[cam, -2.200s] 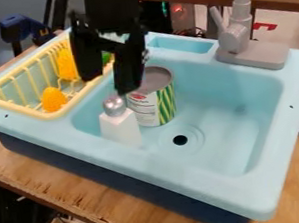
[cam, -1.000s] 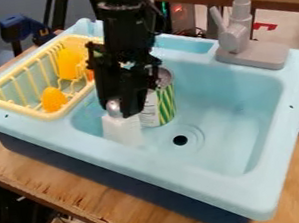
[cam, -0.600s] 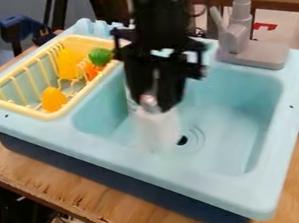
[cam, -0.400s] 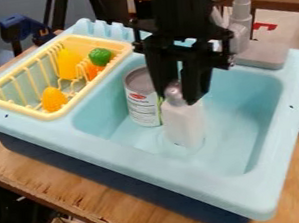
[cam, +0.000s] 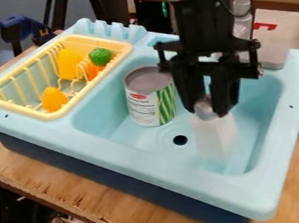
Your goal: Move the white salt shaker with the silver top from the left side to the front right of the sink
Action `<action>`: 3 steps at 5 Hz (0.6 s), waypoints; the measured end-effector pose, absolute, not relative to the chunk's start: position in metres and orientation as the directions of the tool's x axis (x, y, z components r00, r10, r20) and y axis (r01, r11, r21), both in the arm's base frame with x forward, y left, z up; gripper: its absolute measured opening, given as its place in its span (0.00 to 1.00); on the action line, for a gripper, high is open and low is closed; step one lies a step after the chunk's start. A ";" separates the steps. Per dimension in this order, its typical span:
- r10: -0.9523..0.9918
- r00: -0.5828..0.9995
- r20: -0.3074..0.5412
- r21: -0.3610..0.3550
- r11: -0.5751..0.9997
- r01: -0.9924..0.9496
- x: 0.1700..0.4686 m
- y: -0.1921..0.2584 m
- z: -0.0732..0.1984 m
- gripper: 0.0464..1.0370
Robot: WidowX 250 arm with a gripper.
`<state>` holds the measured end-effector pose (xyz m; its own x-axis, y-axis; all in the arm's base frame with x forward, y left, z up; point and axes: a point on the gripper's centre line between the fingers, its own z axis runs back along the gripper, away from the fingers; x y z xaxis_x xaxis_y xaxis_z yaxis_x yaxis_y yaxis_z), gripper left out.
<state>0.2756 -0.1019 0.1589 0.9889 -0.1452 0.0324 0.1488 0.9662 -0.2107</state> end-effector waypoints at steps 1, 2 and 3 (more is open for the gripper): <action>-0.125 0.992 -0.029 -0.232 0.966 0.115 0.281 -0.108 0.142 0.46; -0.109 0.993 -0.041 -0.238 0.966 0.097 0.287 -0.111 0.138 0.46; -0.113 0.992 -0.057 -0.254 0.963 0.095 0.289 -0.114 0.136 0.58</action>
<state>0.2887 -0.1142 0.1355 0.9920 -0.1130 -0.0566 0.0951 0.9626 -0.2536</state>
